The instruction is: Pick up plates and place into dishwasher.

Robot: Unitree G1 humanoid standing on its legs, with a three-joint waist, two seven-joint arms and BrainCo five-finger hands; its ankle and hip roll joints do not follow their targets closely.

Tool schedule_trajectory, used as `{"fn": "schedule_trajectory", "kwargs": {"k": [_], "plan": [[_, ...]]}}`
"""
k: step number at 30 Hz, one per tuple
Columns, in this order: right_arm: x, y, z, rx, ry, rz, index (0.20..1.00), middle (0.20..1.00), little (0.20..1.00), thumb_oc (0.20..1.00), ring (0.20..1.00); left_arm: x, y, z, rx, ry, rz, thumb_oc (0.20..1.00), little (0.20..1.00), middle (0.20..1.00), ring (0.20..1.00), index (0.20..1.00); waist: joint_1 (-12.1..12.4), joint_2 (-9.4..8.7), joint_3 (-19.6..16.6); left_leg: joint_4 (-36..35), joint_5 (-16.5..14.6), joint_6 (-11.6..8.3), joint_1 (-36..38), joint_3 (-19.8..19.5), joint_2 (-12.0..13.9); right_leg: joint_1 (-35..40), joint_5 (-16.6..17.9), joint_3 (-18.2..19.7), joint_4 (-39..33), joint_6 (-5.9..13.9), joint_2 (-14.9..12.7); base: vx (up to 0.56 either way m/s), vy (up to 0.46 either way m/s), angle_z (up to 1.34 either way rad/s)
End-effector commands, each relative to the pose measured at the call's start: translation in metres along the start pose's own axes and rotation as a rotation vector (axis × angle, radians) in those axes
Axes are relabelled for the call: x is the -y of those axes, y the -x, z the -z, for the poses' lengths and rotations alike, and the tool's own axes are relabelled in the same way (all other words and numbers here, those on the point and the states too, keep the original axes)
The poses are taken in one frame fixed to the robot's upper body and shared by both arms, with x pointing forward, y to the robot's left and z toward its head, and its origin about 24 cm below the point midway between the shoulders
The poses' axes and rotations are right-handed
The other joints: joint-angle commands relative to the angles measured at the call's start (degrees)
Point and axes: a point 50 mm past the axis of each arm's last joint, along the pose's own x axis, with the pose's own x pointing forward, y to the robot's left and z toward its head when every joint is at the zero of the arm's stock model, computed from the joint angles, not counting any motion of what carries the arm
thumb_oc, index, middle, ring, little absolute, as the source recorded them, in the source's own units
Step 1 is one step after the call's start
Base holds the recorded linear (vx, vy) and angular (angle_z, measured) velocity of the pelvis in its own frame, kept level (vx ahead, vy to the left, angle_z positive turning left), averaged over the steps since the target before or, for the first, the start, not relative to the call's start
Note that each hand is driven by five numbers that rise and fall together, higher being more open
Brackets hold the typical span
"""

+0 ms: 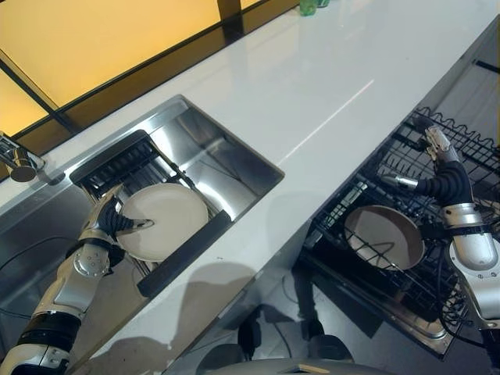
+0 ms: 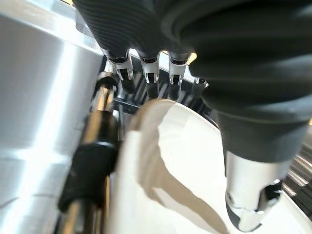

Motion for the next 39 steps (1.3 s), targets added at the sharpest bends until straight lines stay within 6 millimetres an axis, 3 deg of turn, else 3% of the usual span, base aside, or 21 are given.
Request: {"fn": "schedule_trajectory", "kwargs": {"k": [1,7,11,18,21,32,39], "plan": [[0.006,-0.009,-0.018,0.088,0.044,-0.027,1.000,1.000,1.000,1.000,1.000,-0.037,-0.011,0.010,-0.054,-0.138,-0.185,1.000,1.000,1.000,1.000,1.000,-0.21,-1.77,-2.90,8.52,-3.05,0.56,-6.82,0.45,-1.41,-6.75,-0.87,2.61,9.42,4.28,-3.13,0.04,0.093,-0.13],[0.007,-0.010,-0.019,0.093,0.051,-0.028,1.000,1.000,1.000,1.000,1.000,-0.052,-0.015,0.021,-0.107,-0.149,-0.242,1.000,1.000,1.000,1.000,1.000,-1.09,-1.90,-1.97,9.98,-3.73,1.08,-8.05,1.72,-1.90,-8.76,-0.40,3.96,10.71,4.66,-3.63,0.01,0.076,-0.13],[0.007,-0.011,-0.020,0.101,0.054,-0.032,1.000,1.000,1.000,1.000,1.000,-0.047,-0.019,0.017,-0.102,-0.087,-0.209,1.000,1.000,1.000,1.000,1.000,-1.60,-1.76,-1.72,9.95,-3.99,1.33,-8.33,2.32,-2.19,-9.43,0.03,4.54,10.83,4.40,-3.80,0.01,0.058,-0.01],[0.004,-0.016,-0.025,0.114,0.072,-0.043,1.000,1.000,1.000,1.000,1.000,0.005,-0.022,-0.008,-0.035,0.316,0.227,1.000,1.000,1.000,1.000,1.000,-2.06,-0.79,-0.75,10.63,-4.39,1.60,-8.89,2.35,-2.94,-10.50,0.67,5.75,11.45,3.84,-3.79,0.00,0.062,0.00],[0.002,-0.018,-0.028,0.123,0.082,-0.056,1.000,1.000,1.000,1.000,1.000,0.021,-0.018,-0.005,-0.081,0.389,0.347,1.000,1.000,1.000,1.000,1.000,-2.42,-0.22,-0.33,10.60,-4.59,1.76,-8.58,2.73,-3.12,-10.46,0.76,6.04,11.44,3.75,-3.74,0.00,0.060,-0.09],[0.005,-0.017,-0.031,0.124,0.089,-0.078,1.000,1.000,1.000,1.000,1.000,0.049,0.001,0.005,-0.171,0.534,0.694,1.000,1.000,1.000,1.000,1.000,-2.47,0.53,-0.48,11.03,-4.96,1.94,-8.22,2.69,-3.37,-9.72,0.69,5.48,11.16,3.73,-4.20,0.00,0.001,0.00],[0.005,-0.014,-0.030,0.113,0.076,-0.082,1.000,1.000,1.000,1.000,1.000,0.048,0.011,0.010,-0.176,0.503,0.811,1.000,1.000,1.000,1.000,1.000,-1.85,0.77,-1.03,11.36,-5.25,1.78,-7.91,2.23,-3.38,-8.74,0.34,4.34,10.73,4.14,-4.80,0.00,-0.026,0.06]]}}
